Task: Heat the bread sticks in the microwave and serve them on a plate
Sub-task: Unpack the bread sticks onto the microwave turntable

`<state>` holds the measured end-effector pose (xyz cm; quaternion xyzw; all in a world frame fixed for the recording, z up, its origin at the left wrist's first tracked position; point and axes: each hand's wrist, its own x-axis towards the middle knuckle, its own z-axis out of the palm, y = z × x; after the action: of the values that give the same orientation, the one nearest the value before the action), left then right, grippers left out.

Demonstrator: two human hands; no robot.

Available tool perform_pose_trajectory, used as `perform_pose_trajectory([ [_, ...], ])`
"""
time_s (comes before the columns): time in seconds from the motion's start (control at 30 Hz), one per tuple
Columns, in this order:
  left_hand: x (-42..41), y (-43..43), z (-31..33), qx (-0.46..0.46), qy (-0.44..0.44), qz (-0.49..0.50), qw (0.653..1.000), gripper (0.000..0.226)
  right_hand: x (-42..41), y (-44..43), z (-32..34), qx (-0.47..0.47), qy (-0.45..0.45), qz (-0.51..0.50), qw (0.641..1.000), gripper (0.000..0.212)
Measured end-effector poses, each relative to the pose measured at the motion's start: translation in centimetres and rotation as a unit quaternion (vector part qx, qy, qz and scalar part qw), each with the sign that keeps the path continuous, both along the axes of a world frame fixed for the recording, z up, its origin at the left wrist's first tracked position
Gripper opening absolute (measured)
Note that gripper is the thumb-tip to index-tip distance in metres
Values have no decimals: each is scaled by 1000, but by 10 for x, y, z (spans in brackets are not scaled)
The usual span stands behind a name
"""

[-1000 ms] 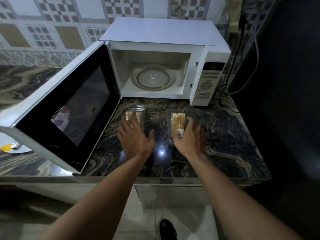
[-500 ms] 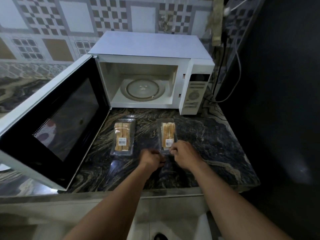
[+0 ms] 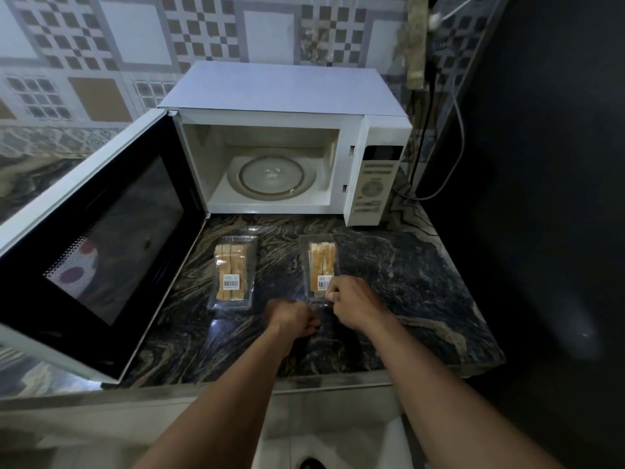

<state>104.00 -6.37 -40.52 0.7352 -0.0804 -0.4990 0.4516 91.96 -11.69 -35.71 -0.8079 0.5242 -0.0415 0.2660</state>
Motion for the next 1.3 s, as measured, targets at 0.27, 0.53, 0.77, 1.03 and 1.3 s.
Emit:
perform_pose_trajectory([
  [0.27, -1, 0, -4, -6, -18, -6, 1000, 16, -4, -3, 4, -69, -66, 13, 995, 15],
  [0.53, 11, 12, 35, 15, -239, -106, 965, 13, -6, -6, 11, -178, -138, 17, 974, 12],
  [0.77, 33, -27, 61, -128, -486, -238, 831, 74, 1, -17, 20, -206, -184, 3, 961, 15],
  [1.03, 53, -48, 76, -197, -512, -290, 784, 62, 10, -23, 26, -188, -297, -94, 931, 35],
  [1.3, 62, -68, 73, -226, -475, -260, 809, 52, 27, -17, -4, -45, -200, -181, 962, 58],
])
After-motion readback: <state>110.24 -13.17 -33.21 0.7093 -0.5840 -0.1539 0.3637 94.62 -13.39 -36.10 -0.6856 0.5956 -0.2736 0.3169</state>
